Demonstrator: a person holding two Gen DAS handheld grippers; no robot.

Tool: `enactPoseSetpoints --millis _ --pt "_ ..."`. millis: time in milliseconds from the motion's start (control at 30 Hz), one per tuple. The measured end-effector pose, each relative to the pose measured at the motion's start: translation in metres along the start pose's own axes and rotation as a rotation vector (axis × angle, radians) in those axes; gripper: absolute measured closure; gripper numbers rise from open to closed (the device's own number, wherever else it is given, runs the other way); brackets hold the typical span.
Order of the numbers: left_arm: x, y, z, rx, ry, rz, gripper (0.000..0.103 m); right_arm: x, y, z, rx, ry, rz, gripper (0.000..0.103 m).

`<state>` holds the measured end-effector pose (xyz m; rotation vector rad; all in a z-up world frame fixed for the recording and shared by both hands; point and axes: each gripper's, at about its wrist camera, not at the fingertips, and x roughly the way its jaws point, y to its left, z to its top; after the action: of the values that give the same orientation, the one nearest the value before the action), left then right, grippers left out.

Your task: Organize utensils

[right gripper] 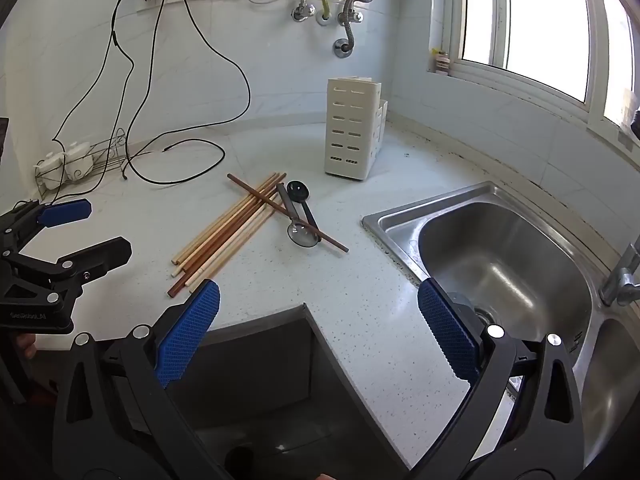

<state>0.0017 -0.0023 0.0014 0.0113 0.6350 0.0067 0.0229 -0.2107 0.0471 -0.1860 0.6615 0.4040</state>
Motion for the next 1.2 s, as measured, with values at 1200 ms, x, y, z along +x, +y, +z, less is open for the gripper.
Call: enactPoseSetpoints --millis 1200 --pt "0.0034 0.0085 0.0034 -0.008 -0.003 -0.004 0.005 0.0035 -0.0002 0.0058 -0.004 0.003 0.019 0.008"
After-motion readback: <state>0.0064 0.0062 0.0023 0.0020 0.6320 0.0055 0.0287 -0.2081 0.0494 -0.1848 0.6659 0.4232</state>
